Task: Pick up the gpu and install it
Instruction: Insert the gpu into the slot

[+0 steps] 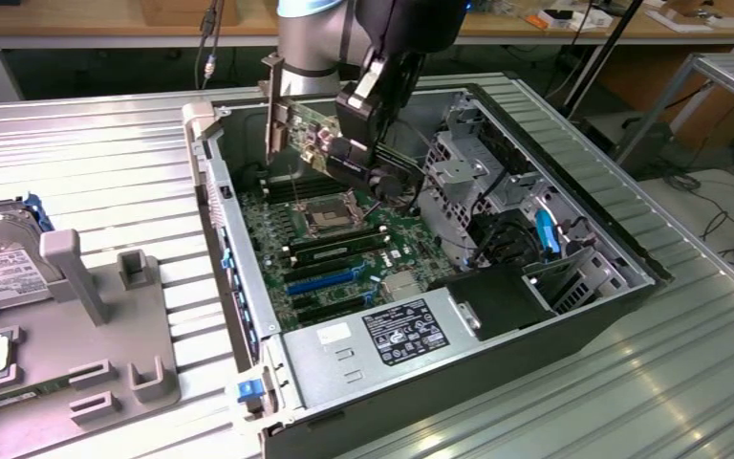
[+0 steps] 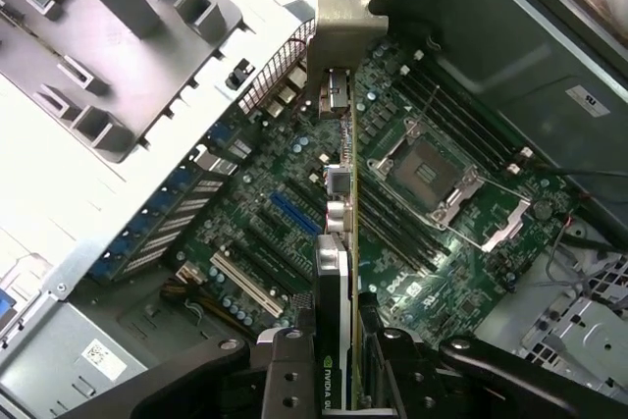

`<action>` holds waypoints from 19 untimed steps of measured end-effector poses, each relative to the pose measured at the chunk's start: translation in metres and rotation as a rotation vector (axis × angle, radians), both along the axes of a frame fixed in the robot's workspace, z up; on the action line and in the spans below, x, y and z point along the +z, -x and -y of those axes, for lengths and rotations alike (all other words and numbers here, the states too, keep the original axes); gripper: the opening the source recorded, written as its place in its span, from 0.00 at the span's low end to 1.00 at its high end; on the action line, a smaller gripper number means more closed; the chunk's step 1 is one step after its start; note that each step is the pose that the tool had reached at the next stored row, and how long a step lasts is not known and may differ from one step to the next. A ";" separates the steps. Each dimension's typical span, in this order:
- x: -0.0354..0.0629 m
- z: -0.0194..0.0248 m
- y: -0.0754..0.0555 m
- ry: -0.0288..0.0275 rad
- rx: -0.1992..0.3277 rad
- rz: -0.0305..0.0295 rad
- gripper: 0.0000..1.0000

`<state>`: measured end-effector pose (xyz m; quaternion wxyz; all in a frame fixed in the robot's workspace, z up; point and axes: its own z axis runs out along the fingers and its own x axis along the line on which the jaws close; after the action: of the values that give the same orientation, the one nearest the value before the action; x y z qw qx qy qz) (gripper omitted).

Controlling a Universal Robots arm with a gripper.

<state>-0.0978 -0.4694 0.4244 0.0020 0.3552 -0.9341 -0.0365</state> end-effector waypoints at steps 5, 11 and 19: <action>0.0000 0.0000 0.000 0.0000 0.028 0.0000 0.27; 0.0000 0.0000 0.000 0.0001 0.073 0.0000 0.27; 0.0000 0.0000 0.000 0.0000 0.132 0.0000 0.27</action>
<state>-0.0978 -0.4694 0.4244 0.0044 0.4159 -0.9087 -0.0363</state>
